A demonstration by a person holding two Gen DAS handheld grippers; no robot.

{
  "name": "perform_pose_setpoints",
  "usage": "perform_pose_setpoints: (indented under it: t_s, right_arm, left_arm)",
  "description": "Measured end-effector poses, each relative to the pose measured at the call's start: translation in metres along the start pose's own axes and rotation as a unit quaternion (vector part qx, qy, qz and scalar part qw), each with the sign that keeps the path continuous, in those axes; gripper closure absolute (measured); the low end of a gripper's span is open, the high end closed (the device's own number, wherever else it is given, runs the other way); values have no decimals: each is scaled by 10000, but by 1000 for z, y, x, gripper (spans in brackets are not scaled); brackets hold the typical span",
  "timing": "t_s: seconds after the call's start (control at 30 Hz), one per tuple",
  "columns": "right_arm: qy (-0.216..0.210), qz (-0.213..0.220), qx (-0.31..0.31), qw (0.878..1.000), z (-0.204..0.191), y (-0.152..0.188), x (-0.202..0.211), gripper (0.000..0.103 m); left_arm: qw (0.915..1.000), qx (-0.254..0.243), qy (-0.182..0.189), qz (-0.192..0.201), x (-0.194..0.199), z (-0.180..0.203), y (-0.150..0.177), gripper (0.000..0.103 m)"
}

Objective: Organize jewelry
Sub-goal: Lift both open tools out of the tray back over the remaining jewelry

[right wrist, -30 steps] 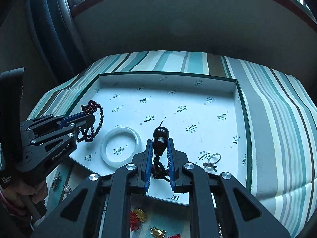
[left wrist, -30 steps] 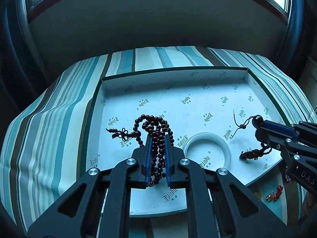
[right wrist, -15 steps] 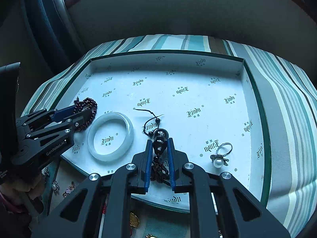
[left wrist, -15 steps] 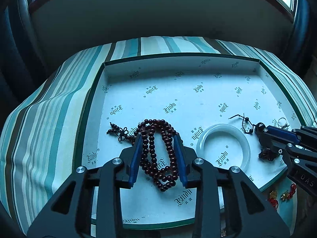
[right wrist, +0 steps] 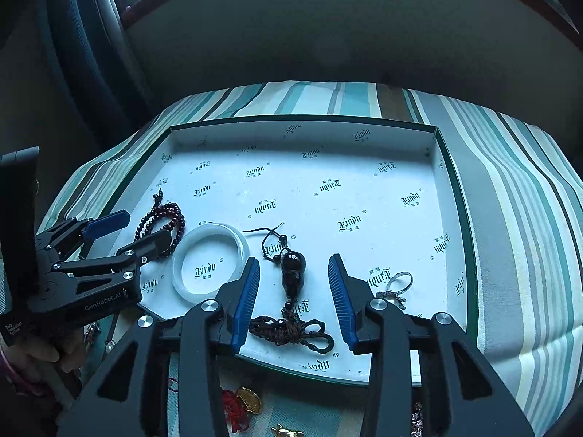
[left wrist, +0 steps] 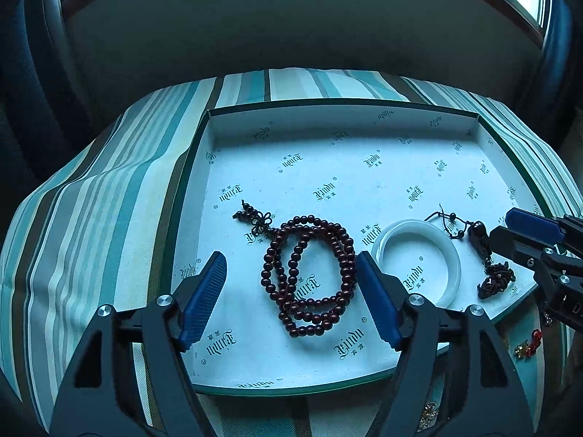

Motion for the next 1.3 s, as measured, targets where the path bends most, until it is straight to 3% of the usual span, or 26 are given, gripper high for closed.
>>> perform_pose_setpoints:
  t_s: [0.17,0.7,1.3]
  right_arm:
    - [1,76,10,10000,0,1,12,63]
    - [128,-7,-13,9999,5,26,34,63]
    - [337,-122,144,9993,-2,78,85,63]
  left_arm:
    - [10000,-2,-19,94,8,-2,0,22]
    - [9995,184,38,270,42,-3,4,20]
    - [9997,229,-69,72,95,-11,73,22]
Point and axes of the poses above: each gripper's, at about its wrist camera, not at the fingertips, and x roughly against the way its jaws point, z to its right, y to its underside, the point moved 1 cm from there along -x, roughly the way its jaws point, and after that the axes turned 3 degrees about x, right-handed, at the moved point
